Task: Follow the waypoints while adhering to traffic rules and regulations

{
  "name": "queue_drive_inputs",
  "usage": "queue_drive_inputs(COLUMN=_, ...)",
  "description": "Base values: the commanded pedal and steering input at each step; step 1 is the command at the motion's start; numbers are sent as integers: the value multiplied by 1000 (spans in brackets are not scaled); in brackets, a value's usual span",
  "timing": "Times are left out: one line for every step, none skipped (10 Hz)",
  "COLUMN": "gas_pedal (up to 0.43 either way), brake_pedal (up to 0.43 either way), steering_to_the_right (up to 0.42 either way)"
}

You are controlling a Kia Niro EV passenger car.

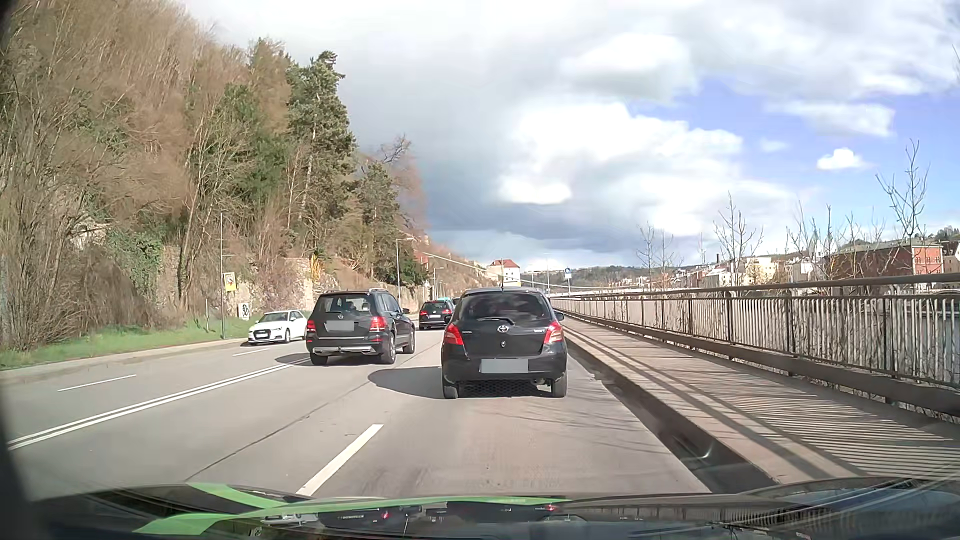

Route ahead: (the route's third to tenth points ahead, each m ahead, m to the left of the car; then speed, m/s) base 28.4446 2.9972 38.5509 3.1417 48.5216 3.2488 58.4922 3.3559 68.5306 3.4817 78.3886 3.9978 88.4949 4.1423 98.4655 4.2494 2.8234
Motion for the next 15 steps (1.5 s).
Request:
queue_drive_inputs(gas_pedal=0, brake_pedal=0, steering_to_the_right=0)
queue_drive_inputs(gas_pedal=0, brake_pedal=0, steering_to_the_right=0)
queue_drive_inputs(gas_pedal=0, brake_pedal=0, steering_to_the_right=0)
queue_drive_inputs(gas_pedal=0, brake_pedal=0, steering_to_the_right=0)
queue_drive_inputs(gas_pedal=0, brake_pedal=0, steering_to_the_right=0)
queue_drive_inputs(gas_pedal=0, brake_pedal=0, steering_to_the_right=0)
queue_drive_inputs(gas_pedal=0, brake_pedal=0, steering_to_the_right=0)
queue_drive_inputs(gas_pedal=0, brake_pedal=0, steering_to_the_right=0)
queue_drive_inputs(gas_pedal=0, brake_pedal=0, steering_to_the_right=0)
queue_drive_inputs(gas_pedal=0, brake_pedal=0, steering_to_the_right=0)
queue_drive_inputs(gas_pedal=0, brake_pedal=0, steering_to_the_right=0)
queue_drive_inputs(gas_pedal=0, brake_pedal=0, steering_to_the_right=0)
queue_drive_inputs(gas_pedal=0, brake_pedal=0, steering_to_the_right=0)
queue_drive_inputs(gas_pedal=0, brake_pedal=0, steering_to_the_right=0)
queue_drive_inputs(gas_pedal=0, brake_pedal=0, steering_to_the_right=0)
